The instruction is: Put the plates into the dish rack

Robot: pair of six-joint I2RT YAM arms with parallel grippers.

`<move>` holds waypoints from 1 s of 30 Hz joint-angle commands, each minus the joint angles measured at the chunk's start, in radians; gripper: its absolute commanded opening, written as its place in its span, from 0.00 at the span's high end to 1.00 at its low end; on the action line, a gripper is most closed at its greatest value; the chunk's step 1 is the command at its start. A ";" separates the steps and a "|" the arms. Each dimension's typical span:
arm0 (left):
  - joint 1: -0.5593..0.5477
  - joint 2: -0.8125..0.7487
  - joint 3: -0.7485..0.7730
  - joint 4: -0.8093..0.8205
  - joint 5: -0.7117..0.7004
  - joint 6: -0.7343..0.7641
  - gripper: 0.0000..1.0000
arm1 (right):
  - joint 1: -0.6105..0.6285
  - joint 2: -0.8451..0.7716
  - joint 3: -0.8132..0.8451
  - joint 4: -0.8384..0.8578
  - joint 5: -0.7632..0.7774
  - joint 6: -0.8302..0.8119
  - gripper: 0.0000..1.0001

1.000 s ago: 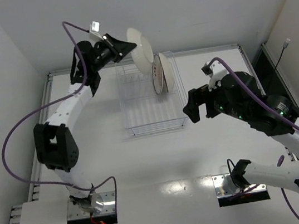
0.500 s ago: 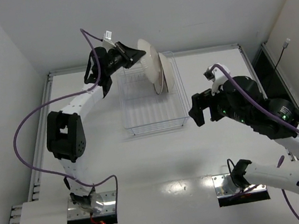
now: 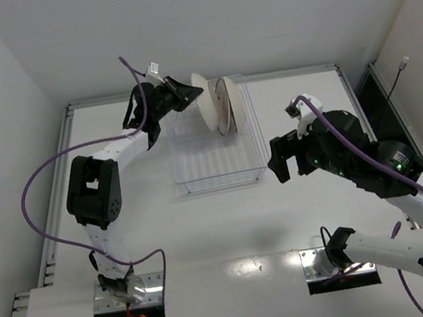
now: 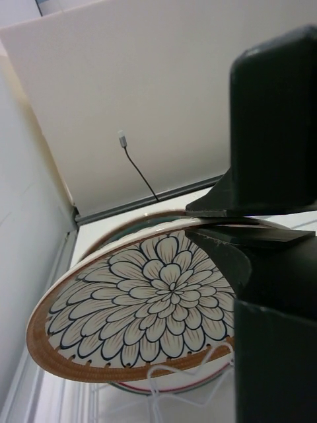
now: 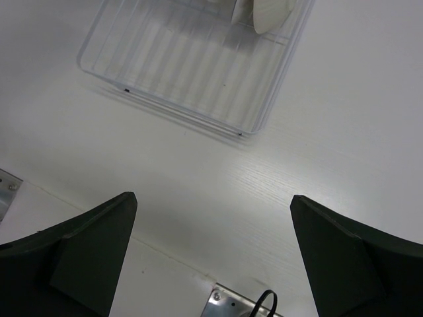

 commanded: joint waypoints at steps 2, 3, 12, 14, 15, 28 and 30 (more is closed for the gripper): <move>-0.009 -0.054 -0.009 0.223 -0.004 -0.001 1.00 | -0.003 0.026 0.020 -0.006 0.015 -0.008 0.00; -0.009 -0.054 -0.020 0.223 -0.004 0.011 1.00 | -0.003 0.027 0.032 -0.006 0.006 -0.008 0.00; -0.009 -0.005 0.015 0.080 0.019 0.077 0.90 | -0.003 0.062 0.107 -0.035 -0.024 0.001 0.00; -0.009 0.004 0.049 0.045 0.019 0.100 0.73 | -0.003 0.062 0.118 -0.045 -0.033 0.012 0.00; -0.009 0.018 0.058 0.031 0.010 0.101 0.65 | -0.003 0.062 0.142 -0.045 -0.033 0.021 0.00; 0.018 -0.071 0.147 -0.278 0.103 0.179 0.00 | -0.003 0.043 0.307 -0.138 -0.053 0.130 0.00; 0.018 -0.135 0.138 -0.351 0.093 0.231 0.00 | -0.003 0.043 0.320 -0.149 -0.033 0.156 0.00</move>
